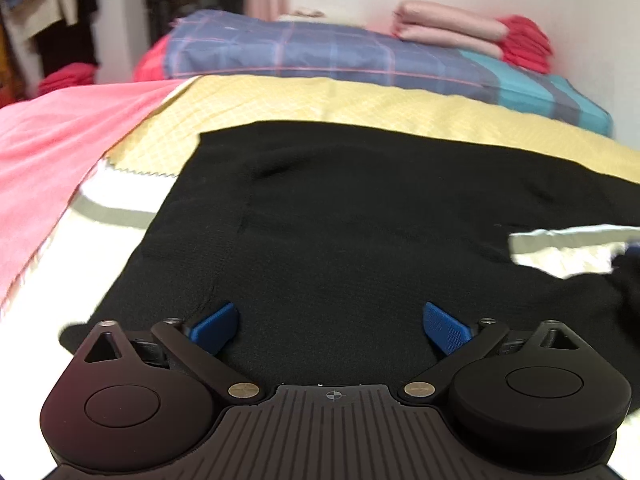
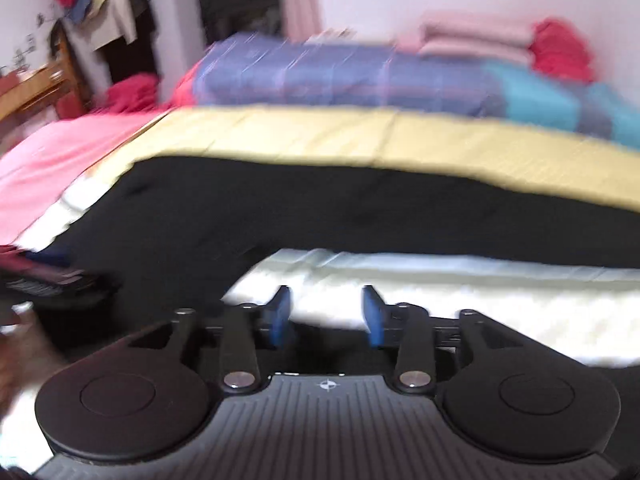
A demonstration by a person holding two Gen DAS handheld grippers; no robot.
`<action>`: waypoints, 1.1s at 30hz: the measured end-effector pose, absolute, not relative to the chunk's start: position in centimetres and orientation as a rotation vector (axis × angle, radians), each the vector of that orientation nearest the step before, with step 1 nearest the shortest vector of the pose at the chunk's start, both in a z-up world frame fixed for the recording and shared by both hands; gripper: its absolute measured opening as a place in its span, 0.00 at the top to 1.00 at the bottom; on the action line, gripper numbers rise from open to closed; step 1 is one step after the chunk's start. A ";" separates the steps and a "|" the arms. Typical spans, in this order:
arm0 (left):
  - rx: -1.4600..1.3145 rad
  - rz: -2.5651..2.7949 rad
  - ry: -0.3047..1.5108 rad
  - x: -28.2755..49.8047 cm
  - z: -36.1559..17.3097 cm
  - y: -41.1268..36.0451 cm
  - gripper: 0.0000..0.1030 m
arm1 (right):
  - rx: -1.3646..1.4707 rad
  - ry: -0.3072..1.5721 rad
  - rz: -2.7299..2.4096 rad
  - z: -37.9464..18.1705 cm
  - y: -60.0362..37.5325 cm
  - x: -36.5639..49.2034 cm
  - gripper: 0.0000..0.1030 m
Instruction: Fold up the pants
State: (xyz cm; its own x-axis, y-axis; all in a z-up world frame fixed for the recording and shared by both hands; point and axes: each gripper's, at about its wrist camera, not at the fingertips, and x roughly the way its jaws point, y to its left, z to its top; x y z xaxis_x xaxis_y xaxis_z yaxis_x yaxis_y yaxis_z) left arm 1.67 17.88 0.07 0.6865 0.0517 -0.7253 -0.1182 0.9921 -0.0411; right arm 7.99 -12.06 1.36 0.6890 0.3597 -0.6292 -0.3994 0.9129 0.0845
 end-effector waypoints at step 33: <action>-0.198 0.178 0.844 14.5 -0.8 21.3 0.00 | 0.191 0.727 -0.221 -1.0 -32.8 17.0 0.25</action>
